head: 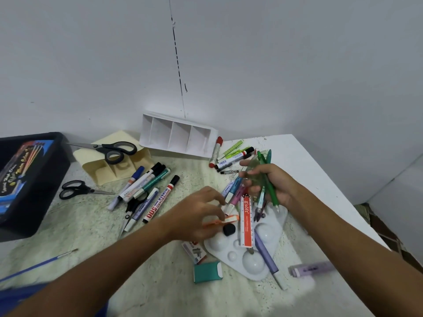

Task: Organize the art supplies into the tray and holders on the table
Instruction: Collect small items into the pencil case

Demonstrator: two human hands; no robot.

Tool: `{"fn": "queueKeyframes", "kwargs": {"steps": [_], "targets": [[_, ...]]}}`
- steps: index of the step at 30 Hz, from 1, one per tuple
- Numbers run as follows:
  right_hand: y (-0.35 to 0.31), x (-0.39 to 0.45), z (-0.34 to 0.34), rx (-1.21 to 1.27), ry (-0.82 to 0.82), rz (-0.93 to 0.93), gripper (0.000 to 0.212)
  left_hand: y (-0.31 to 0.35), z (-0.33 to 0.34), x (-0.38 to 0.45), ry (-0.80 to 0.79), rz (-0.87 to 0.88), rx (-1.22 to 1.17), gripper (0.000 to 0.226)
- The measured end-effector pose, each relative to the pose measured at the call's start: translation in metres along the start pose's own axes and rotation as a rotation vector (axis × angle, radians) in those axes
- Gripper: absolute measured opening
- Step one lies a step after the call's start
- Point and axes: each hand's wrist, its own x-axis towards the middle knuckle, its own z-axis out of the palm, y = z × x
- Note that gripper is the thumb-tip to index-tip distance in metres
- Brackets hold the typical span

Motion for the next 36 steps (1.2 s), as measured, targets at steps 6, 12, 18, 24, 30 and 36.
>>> {"fn": "queueKeyframes", "kwargs": {"steps": [6,12,18,24,30,36], "targets": [[0.005,-0.015,-0.011,-0.016,-0.020,0.015,0.029,0.013,0.008,0.012,-0.127,0.051,0.085,0.032],[0.010,-0.021,-0.020,0.004,-0.031,0.027,0.024,0.016,0.009,0.018,-0.189,0.004,0.114,0.037],[0.014,-0.018,-0.019,0.045,-0.069,0.044,0.032,0.015,0.012,0.023,-0.220,-0.075,0.143,0.038],[0.018,-0.016,-0.005,0.001,-0.102,0.076,0.053,0.013,0.006,0.020,0.160,-0.233,-0.206,0.034],[0.028,-0.013,0.023,-0.077,-0.121,0.117,0.057,0.013,-0.011,0.031,0.414,-0.302,-0.240,0.037],[0.036,-0.002,0.051,-0.050,-0.187,0.159,0.050,0.011,-0.027,0.008,0.409,-0.415,-0.219,0.045]]}}
